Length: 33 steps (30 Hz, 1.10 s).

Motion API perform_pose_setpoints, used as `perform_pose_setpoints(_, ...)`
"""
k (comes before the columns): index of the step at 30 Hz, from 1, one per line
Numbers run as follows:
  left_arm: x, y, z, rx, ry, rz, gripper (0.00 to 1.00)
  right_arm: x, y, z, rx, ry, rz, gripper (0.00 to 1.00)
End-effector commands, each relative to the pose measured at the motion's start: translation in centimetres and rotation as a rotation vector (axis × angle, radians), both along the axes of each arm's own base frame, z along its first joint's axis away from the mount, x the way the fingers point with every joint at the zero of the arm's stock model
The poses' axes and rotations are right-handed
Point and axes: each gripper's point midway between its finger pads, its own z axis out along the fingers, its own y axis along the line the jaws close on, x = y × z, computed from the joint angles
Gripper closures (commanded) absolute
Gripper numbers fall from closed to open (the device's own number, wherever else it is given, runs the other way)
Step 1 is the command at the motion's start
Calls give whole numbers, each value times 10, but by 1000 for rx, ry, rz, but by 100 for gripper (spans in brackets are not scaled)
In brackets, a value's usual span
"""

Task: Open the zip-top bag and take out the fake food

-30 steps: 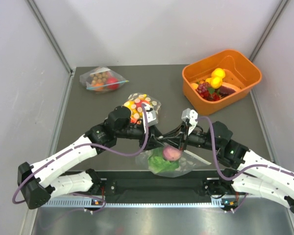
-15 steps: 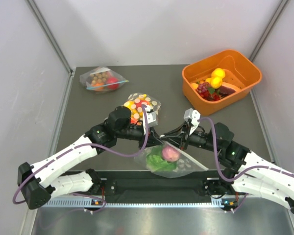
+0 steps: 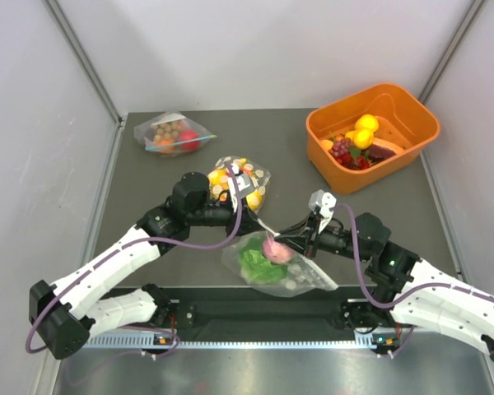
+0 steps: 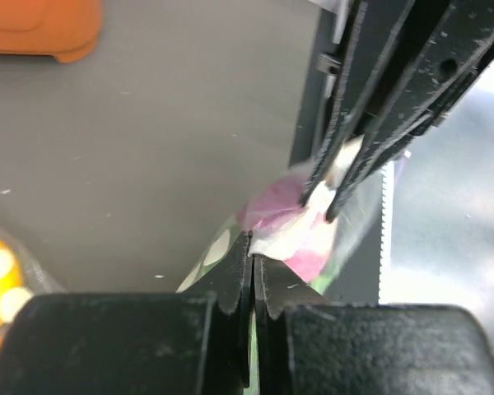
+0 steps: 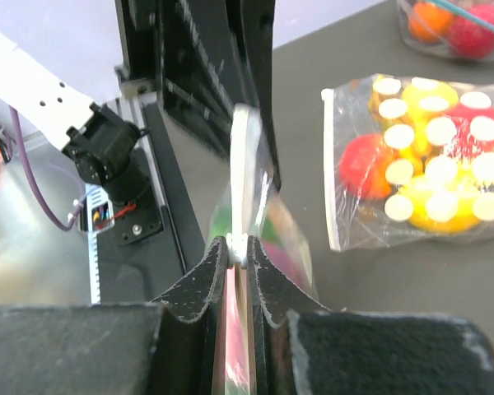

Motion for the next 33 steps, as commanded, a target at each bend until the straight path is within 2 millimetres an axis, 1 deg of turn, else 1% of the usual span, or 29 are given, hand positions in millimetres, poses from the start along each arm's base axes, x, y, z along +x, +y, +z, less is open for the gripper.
perform_pose_setpoints(1, 37, 15, 20, -35, -114, 174, 100, -19, -2, 2, 12, -1, 66, 100)
perform_pose_setpoints(3, 46, 24, 21, -31, -125, 228, 100, -18, -6, 2, 20, -4, 49, 100)
perform_pose_setpoints(4, 49, 27, 21, -28, -130, 249, 100, -19, -7, -2, 16, 6, 44, 100)
perform_pose_setpoints(6, 59, 34, 22, -23, -139, 306, 100, -18, -11, -5, 13, 9, 26, 100)
perform_pose_setpoints(12, 83, 51, 16, 5, -143, 445, 100, -17, -20, -14, 5, 38, -9, 100)
perform_pose_setpoints(13, 90, 56, 15, 15, -152, 491, 100, -17, -21, -15, 2, 40, -16, 100)
perform_pose_setpoints(14, 92, 60, 15, 18, -157, 515, 100, -16, -24, -12, 13, 35, -30, 100)
perform_pose_setpoints(15, 96, 64, 15, 23, -163, 541, 100, -17, -26, -18, -6, 47, -35, 100)
perform_pose_setpoints(17, 104, 73, 15, 36, -174, 603, 100, -15, -31, -18, -4, 50, -60, 100)
perform_pose_setpoints(24, 122, 97, 9, 80, -185, 759, 100, -11, -46, -31, -42, 101, -137, 100)
perform_pose_setpoints(26, 125, 100, 7, 89, -182, 782, 100, -10, -51, -32, -48, 108, -162, 100)
perform_pose_setpoints(27, 130, 108, 6, 103, -186, 828, 100, -10, -52, -33, -50, 114, -167, 100)
perform_pose_setpoints(28, 132, 111, 5, 109, -183, 844, 100, -9, -56, -33, -47, 117, -183, 100)
perform_pose_setpoints(33, 138, 119, 2, 121, -176, 893, 100, -9, -65, -38, -71, 139, -214, 100)
